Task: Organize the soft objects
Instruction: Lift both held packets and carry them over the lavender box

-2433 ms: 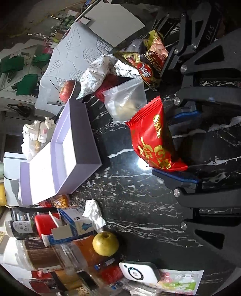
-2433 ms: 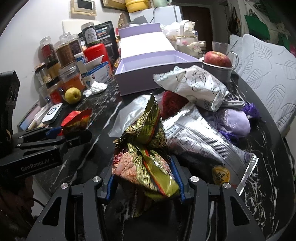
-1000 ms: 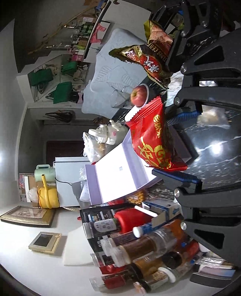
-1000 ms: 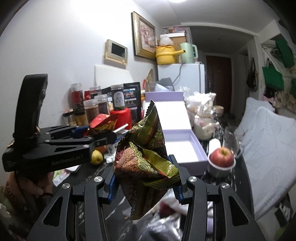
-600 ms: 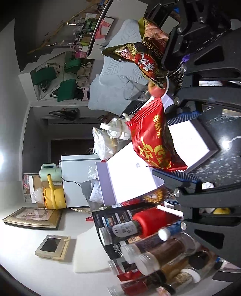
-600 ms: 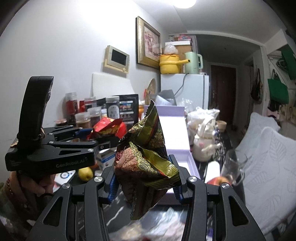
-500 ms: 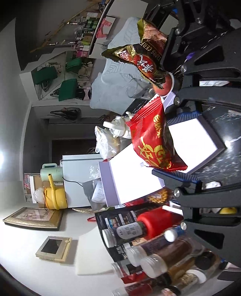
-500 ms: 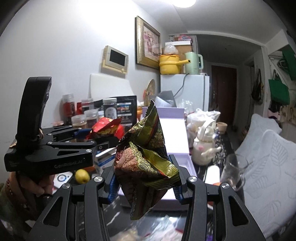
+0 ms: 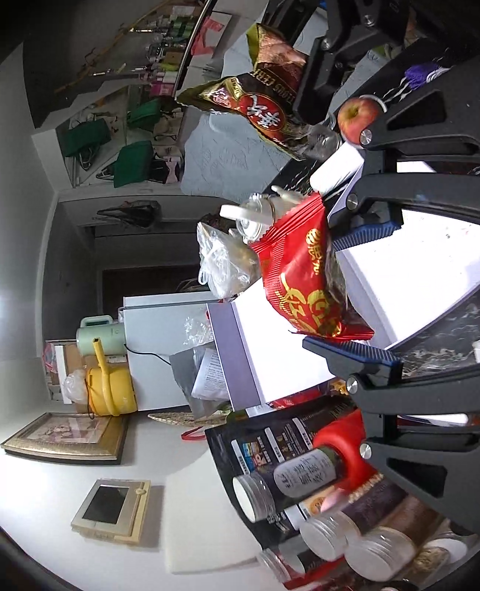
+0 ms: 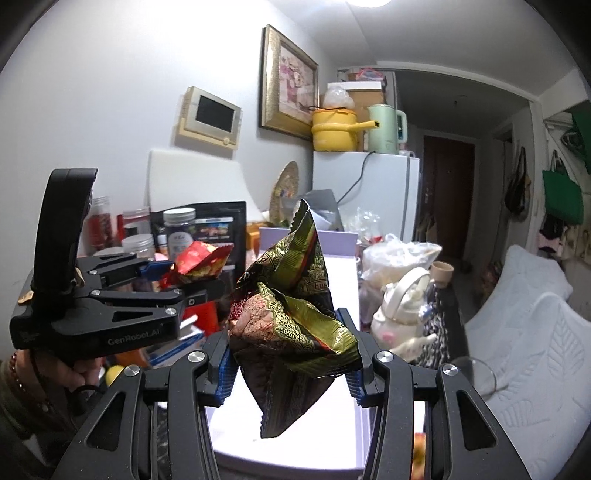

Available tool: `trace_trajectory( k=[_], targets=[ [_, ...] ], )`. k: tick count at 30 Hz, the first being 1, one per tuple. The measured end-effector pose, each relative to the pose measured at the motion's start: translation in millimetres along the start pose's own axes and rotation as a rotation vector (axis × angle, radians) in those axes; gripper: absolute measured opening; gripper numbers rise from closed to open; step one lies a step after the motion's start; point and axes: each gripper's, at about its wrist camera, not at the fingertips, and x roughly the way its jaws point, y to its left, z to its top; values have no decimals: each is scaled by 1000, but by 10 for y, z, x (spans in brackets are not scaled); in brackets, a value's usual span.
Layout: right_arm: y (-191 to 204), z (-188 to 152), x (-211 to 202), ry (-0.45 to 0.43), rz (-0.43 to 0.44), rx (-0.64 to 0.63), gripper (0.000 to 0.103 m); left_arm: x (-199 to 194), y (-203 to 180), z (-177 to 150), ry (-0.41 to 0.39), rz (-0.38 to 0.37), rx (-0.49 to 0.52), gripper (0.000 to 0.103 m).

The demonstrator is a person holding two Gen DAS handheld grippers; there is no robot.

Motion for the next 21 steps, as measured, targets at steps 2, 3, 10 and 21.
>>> trace_trajectory(
  k=[2, 3, 10, 21],
  targets=[
    [-51, 25, 106, 9, 1, 5, 47, 126, 20, 23, 12, 3, -1, 46],
    [-80, 29, 164, 16, 6, 10, 47, 194, 28, 27, 20, 5, 0, 46],
    [-181, 6, 545, 79, -28, 11, 47, 645, -3, -61, 92, 34, 19, 46],
    [-255, -158, 875, 185, -56, 39, 47, 1285, 13, -412, 264, 83, -5, 46]
  ],
)
